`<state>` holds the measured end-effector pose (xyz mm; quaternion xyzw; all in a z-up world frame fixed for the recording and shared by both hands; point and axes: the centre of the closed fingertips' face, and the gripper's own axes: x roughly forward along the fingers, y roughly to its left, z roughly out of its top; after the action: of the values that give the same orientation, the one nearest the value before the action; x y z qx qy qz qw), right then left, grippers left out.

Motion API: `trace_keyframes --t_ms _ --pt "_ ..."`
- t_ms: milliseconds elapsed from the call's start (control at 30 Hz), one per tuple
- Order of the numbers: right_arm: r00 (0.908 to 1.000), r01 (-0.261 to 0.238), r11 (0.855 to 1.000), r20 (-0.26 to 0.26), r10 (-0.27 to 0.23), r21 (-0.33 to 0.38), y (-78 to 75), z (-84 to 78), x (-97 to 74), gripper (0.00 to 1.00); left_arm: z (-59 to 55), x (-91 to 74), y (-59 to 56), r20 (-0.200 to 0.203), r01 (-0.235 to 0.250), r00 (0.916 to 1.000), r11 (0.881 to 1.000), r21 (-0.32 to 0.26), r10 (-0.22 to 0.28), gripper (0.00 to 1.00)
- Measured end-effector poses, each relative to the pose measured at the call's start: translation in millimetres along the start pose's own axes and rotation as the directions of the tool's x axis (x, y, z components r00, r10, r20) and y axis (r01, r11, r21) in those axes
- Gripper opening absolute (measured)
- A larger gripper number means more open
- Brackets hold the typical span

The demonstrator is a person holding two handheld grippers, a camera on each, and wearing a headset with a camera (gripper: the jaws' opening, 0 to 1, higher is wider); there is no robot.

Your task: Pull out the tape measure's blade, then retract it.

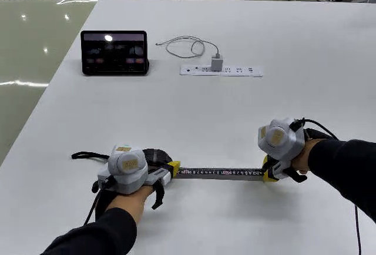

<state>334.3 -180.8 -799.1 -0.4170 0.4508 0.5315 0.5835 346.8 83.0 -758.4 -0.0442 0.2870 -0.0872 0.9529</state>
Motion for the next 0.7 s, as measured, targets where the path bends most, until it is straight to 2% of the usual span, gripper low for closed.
trace_keyframes --t_ms 67,167,233,300,333,700 --pt "1.0000 -0.001 1.000 -0.007 0.001 0.003 0.0 -0.3 -0.4 0.11 -1.3 0.4 0.7 -0.010 -0.013 0.9999 1.000 -0.016 0.013 0.63" --pt "1.0000 -0.003 1.000 -0.005 0.003 0.007 0.3 -1.3 -0.9 0.11 -0.9 0.5 2.9 -0.018 -0.028 0.9994 1.000 -0.002 0.028 0.63" --pt "1.0000 -0.003 1.000 0.004 0.003 0.000 0.9 -1.9 -1.2 0.10 -1.8 -0.7 2.3 -0.018 -0.031 0.9993 0.999 0.004 0.031 0.62" --pt "0.9998 -0.003 1.000 0.021 0.003 -0.013 1.6 -1.8 -1.8 0.10 -2.1 -1.7 2.0 0.001 -0.041 0.9991 0.999 0.030 0.041 0.61" --pt "0.9993 -0.004 1.000 0.037 0.004 -0.022 1.7 -1.2 -1.9 0.10 -2.9 -1.7 2.6 -0.010 -0.047 0.9988 0.998 0.035 0.047 0.61" --pt "0.9977 -0.010 0.999 0.066 0.013 -0.042 1.3 1.6 0.6 0.10 -3.3 -1.4 2.7 -0.017 -0.032 0.9993 0.999 0.034 0.033 0.61"
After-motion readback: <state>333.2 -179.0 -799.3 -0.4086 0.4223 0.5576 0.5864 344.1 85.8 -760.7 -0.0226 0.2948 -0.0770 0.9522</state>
